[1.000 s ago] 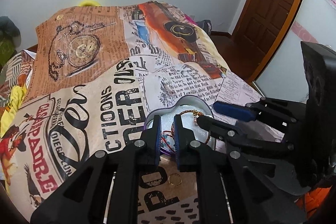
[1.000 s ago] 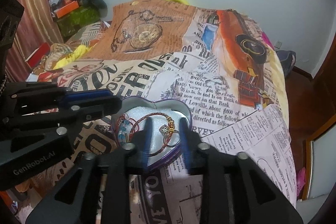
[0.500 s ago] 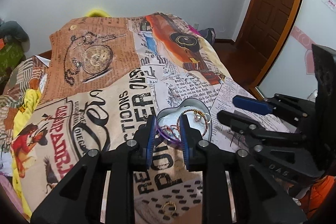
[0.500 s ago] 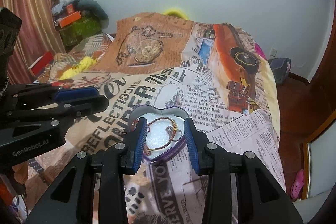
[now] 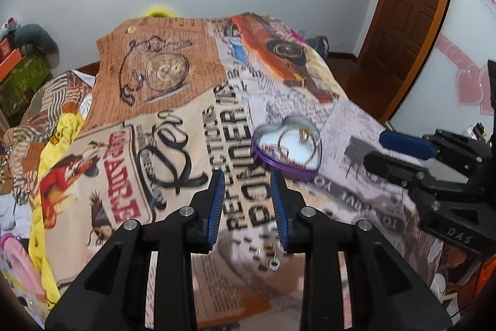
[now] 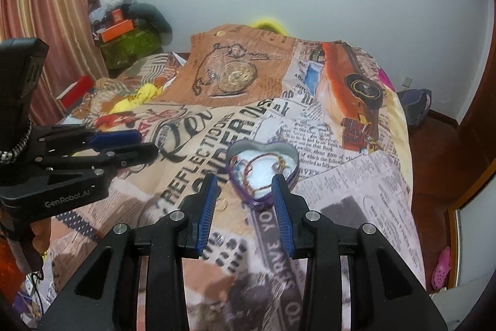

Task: Organize jewelry
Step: 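Raise both open tools away from the tin toward the remaining rings, then grasp a small silver earring with the right tool while the left grasps a gold ring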

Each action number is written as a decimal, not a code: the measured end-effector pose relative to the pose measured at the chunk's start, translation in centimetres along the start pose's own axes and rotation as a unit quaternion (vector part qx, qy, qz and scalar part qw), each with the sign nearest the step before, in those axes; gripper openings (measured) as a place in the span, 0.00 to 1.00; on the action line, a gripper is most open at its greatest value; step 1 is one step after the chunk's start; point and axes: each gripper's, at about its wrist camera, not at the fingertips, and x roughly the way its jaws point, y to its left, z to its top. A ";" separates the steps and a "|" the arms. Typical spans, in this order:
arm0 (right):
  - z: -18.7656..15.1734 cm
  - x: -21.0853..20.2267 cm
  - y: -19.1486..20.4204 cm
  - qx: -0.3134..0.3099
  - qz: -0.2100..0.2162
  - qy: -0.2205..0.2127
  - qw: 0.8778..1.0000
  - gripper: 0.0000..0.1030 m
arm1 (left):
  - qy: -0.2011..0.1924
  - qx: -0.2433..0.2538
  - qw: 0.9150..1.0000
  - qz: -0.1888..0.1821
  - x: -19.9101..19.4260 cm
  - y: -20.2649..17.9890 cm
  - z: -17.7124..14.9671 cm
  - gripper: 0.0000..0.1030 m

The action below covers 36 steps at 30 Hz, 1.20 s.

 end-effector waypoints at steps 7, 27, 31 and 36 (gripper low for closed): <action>-1.8 0.0 0.5 0.001 0.003 0.021 1.000 0.32 | 0.036 0.006 0.999 -0.009 0.9 -0.4 -3.0 0.29; -6.3 3.6 0.2 0.012 0.022 0.101 0.995 0.32 | 0.083 0.015 0.996 -0.035 5.2 -1.9 -6.6 0.29; -6.4 4.3 0.4 0.005 0.027 0.105 0.994 0.32 | 0.078 0.017 0.996 -0.036 5.5 -1.8 -6.8 0.28; -6.2 5.3 0.3 0.005 0.035 0.107 0.994 0.32 | 0.075 0.002 0.996 -0.039 5.9 -1.1 -7.0 0.20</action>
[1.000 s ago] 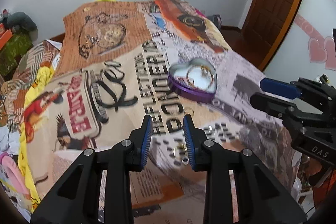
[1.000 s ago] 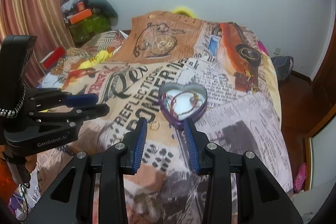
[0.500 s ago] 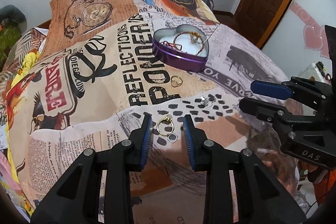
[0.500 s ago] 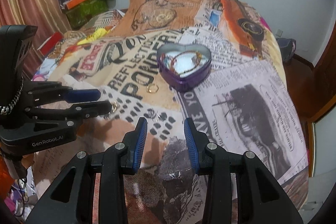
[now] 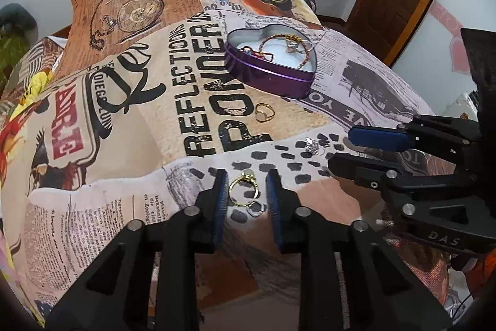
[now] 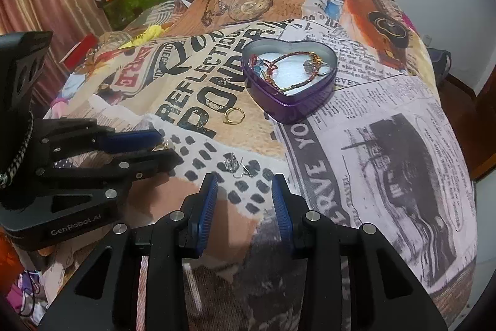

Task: Organize jewelry
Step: 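Grasp a small silver earring with the right tool while the left grasps a gold ring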

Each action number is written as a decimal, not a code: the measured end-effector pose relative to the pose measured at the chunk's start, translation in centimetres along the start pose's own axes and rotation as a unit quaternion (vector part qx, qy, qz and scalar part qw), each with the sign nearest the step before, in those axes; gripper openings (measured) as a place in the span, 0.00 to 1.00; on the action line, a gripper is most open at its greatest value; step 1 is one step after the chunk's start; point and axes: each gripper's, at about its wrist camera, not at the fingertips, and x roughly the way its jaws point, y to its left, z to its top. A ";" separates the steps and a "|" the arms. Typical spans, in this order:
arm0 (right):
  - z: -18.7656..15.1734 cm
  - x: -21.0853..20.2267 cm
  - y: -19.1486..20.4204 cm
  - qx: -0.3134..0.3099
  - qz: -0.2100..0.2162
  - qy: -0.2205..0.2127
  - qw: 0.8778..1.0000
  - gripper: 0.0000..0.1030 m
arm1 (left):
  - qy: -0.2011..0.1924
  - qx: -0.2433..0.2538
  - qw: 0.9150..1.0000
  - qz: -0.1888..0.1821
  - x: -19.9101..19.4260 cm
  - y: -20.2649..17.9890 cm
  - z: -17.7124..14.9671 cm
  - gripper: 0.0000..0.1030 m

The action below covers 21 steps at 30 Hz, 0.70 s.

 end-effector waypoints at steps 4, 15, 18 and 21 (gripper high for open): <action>0.4 0.6 0.0 -0.003 0.007 -0.001 1.000 0.32 | -0.003 -0.010 1.000 -0.011 0.0 0.6 -0.1 0.17; 1.0 2.1 0.9 -0.032 0.012 0.005 0.999 0.17 | -0.014 -0.007 1.000 -0.009 -0.3 0.5 -0.3 0.14; 1.0 2.3 0.9 -0.033 0.009 0.006 0.999 0.10 | -0.013 -0.003 1.000 -0.009 -0.4 0.3 -0.2 0.03; 1.0 2.1 0.9 -0.035 0.007 0.002 0.999 0.09 | -0.012 0.001 1.000 -0.006 -0.4 0.2 -0.2 0.04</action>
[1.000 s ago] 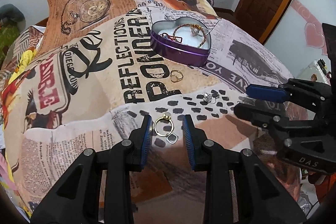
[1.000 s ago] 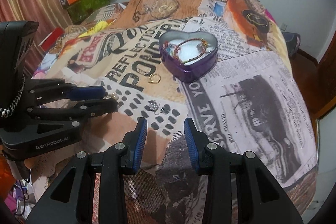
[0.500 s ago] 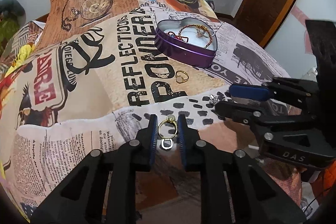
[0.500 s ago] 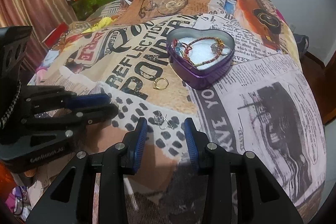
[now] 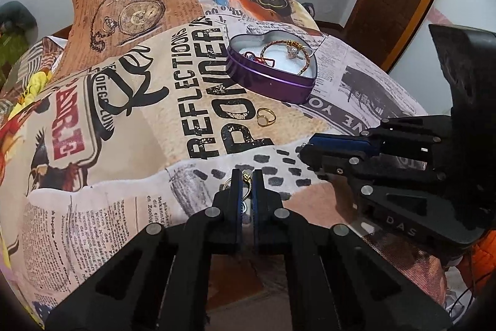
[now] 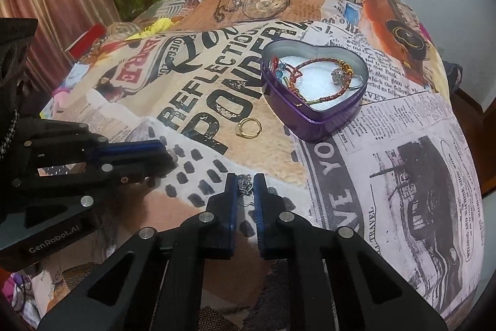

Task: Organize jewelry
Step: 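Grasp a small silver earring with the right tool while the left grasps a gold ring, then carry both held pieces over the purple heart tin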

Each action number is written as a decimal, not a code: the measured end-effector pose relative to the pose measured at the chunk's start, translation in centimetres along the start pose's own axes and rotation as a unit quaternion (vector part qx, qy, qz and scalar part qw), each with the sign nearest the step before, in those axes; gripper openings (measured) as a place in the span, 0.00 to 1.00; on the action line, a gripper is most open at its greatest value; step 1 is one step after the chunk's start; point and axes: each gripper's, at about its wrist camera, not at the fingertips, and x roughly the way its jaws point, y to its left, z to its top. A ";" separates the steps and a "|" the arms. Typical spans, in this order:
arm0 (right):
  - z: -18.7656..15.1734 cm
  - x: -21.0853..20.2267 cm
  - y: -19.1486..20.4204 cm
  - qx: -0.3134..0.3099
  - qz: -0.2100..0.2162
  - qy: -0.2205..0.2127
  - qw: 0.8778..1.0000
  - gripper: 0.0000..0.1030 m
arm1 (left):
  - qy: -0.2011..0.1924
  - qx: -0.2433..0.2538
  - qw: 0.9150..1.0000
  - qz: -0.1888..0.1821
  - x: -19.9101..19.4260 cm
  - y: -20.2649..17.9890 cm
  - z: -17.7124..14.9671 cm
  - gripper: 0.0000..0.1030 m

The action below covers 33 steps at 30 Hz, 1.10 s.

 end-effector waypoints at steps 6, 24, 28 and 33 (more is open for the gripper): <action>0.2 -0.7 -0.1 0.003 -0.009 -0.011 1.000 0.09 | -0.005 -0.004 1.000 0.001 -0.4 0.1 0.3 0.03; 1.6 -5.6 -1.3 0.027 -0.035 -0.078 0.996 0.09 | -0.071 -0.010 0.997 0.010 -5.7 0.5 3.0 0.03; 2.3 -6.9 -1.7 0.033 -0.041 -0.100 0.994 0.09 | -0.083 0.000 0.996 0.011 -6.1 -0.1 4.1 0.03; 3.3 -8.0 -2.3 0.039 -0.047 -0.122 0.991 0.09 | -0.098 0.009 0.995 0.008 -6.2 -1.0 5.3 0.03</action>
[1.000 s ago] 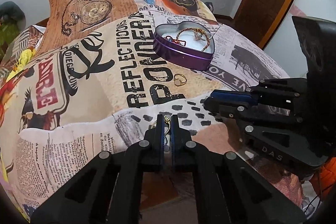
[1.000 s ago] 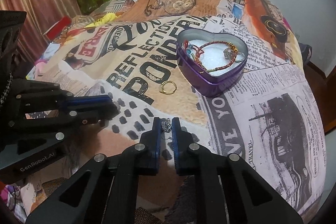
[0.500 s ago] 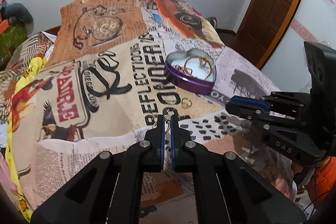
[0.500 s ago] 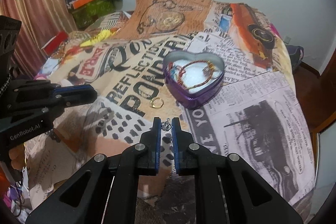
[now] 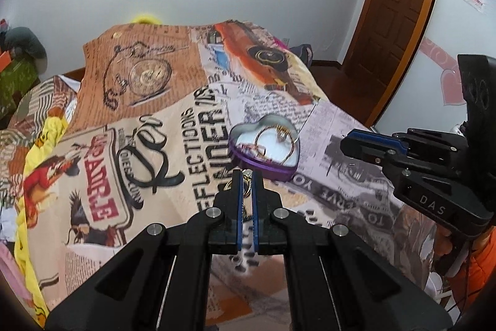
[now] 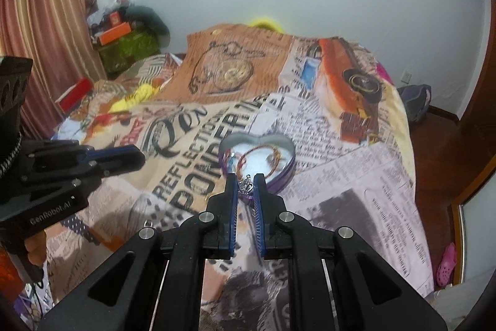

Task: Organize jewelry
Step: 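Carry both held pieces over the purple heart tin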

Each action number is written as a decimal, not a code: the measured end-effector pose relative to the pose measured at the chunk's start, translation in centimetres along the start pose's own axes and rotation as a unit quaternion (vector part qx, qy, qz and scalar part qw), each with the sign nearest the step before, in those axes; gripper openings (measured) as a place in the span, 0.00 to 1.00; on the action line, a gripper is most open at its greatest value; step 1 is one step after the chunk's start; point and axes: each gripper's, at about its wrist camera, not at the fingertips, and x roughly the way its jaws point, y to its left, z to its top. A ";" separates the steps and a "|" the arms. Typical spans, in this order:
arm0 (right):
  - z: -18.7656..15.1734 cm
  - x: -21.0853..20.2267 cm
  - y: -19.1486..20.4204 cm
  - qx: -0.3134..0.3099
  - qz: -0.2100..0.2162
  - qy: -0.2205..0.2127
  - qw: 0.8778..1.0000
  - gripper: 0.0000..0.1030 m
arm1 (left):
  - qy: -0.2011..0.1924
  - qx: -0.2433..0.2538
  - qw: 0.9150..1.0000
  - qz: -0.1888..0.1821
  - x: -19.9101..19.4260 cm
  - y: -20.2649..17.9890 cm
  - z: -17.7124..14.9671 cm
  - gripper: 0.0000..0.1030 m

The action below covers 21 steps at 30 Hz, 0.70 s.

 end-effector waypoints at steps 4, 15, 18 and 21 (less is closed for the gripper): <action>0.8 -0.2 -0.6 0.006 -0.003 -0.013 1.000 0.09 | -0.009 0.004 1.000 -0.004 0.4 -0.4 1.2 0.03; 3.0 0.4 -1.4 0.008 -0.002 -0.035 0.999 0.09 | -0.023 0.011 1.000 -0.014 2.4 -0.9 4.1 0.03; 3.2 0.9 -1.4 0.006 0.000 -0.036 0.999 0.09 | -0.022 0.012 1.000 -0.015 3.2 -0.9 4.6 0.03; 3.3 1.5 -1.6 0.004 0.002 -0.032 0.999 0.09 | -0.020 0.014 1.000 -0.015 4.1 -0.8 5.0 0.03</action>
